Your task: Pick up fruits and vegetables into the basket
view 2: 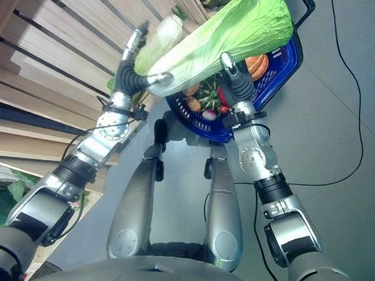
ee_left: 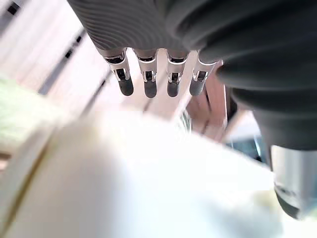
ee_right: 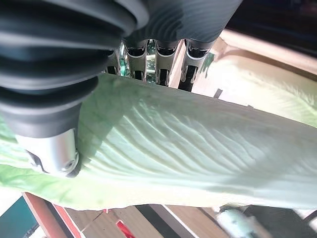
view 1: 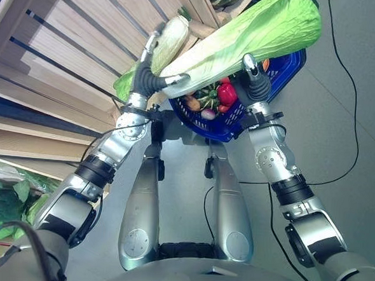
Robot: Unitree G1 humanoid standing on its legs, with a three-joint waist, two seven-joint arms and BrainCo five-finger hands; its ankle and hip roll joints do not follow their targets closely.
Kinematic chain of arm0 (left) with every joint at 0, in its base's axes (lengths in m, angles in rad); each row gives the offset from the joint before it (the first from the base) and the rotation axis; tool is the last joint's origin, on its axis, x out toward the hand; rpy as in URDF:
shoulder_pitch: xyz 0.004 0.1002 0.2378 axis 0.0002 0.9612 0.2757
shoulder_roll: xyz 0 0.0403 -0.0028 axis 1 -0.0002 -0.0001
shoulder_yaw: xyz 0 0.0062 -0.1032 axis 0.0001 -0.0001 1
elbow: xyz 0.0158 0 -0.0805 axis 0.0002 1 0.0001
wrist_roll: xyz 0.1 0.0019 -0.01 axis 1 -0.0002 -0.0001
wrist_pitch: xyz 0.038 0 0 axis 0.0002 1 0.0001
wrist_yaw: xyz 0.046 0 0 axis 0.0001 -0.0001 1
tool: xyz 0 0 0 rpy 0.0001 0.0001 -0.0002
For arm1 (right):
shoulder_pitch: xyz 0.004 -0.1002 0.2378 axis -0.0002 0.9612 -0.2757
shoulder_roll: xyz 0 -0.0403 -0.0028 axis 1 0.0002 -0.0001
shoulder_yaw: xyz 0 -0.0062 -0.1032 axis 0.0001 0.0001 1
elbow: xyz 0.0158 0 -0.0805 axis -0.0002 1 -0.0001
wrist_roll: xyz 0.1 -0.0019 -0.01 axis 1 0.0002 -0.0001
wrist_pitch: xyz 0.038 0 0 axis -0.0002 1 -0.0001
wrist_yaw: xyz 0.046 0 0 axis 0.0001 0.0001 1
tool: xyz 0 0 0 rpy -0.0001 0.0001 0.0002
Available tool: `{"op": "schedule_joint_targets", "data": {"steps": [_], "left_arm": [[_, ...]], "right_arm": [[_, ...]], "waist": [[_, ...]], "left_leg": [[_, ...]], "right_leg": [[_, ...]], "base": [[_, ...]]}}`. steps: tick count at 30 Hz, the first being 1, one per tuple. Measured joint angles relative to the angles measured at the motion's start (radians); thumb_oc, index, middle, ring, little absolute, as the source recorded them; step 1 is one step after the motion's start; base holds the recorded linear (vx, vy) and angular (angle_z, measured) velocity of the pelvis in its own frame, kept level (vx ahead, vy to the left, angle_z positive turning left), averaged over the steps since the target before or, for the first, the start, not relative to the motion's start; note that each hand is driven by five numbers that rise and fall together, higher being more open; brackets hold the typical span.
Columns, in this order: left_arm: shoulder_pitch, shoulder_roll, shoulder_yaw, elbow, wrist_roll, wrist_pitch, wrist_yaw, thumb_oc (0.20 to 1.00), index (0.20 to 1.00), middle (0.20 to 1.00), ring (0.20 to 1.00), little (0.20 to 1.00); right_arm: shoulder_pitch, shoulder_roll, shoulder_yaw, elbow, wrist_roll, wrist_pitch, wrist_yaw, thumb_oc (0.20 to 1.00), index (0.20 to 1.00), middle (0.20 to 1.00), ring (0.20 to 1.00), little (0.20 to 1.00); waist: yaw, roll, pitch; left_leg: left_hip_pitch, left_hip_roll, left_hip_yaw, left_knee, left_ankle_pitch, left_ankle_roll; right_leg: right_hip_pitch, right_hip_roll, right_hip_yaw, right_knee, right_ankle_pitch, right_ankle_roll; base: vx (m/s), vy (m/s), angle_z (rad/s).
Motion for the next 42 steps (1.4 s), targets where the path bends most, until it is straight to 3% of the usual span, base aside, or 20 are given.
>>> {"op": "schedule_joint_targets", "data": {"steps": [10,20,25,31,42], "left_arm": [[0.001,-0.023,0.121,0.140,-0.202,-0.023,0.054,1.000,1.000,1.000,1.000,1.000],[-0.036,-0.020,0.131,0.255,-0.206,-0.036,0.088,1.000,1.000,1.000,1.000,1.000],[-0.070,-0.020,0.127,0.319,-0.220,-0.037,0.082,1.000,1.000,1.000,1.000,1.000],[-0.126,-0.011,0.104,0.371,-0.258,-0.039,0.054,1.000,1.000,1.000,1.000,1.000],[-0.223,-0.008,0.052,0.435,-0.298,-0.060,0.016,1.000,1.000,1.000,1.000,1.000]], "right_arm": [[-0.001,-0.006,-0.079,0.010,-0.072,-0.013,-0.088,0.200,0.200,0.200,0.200,0.200],[-0.033,-0.062,-0.102,0.140,-0.214,-0.019,-0.296,0.200,0.200,0.200,0.200,0.200],[-0.112,-0.082,-0.101,0.268,-0.215,-0.009,-0.352,0.200,0.200,0.200,0.200,0.200],[-0.239,-0.084,-0.096,0.490,-0.242,0.069,-0.412,0.200,0.200,0.200,0.200,0.200],[-0.415,-0.085,-0.088,0.852,-0.276,0.147,-0.411,0.200,0.200,0.200,0.200,0.200]], "waist": [[-0.004,0.000,0.000],[-0.012,0.000,0.000],[-0.010,0.000,0.000],[0.004,0.001,0.001],[0.040,0.024,0.014]], "left_leg": [[0.012,-0.001,0.000,0.000,0.002,0.000],[0.010,-0.001,0.002,-0.001,0.002,0.000],[0.009,-0.002,0.002,-0.001,0.002,0.000],[0.009,-0.002,0.000,0.000,0.002,0.000],[-0.016,-0.005,-0.011,0.017,0.002,-0.001]], "right_leg": [[0.012,-0.001,0.000,0.001,-0.003,0.004],[0.012,-0.001,0.002,-0.007,-0.003,0.004],[0.012,-0.001,0.002,-0.008,-0.003,0.004],[0.011,-0.001,0.000,-0.007,0.000,-0.001],[-0.008,-0.005,-0.011,0.012,-0.001,-0.005]], "base": [[0.00,0.000,0.00],[0.00,0.000,0.00],[0.00,0.000,0.00],[0.00,-0.005,0.00],[0.00,-0.005,0.01]]}}
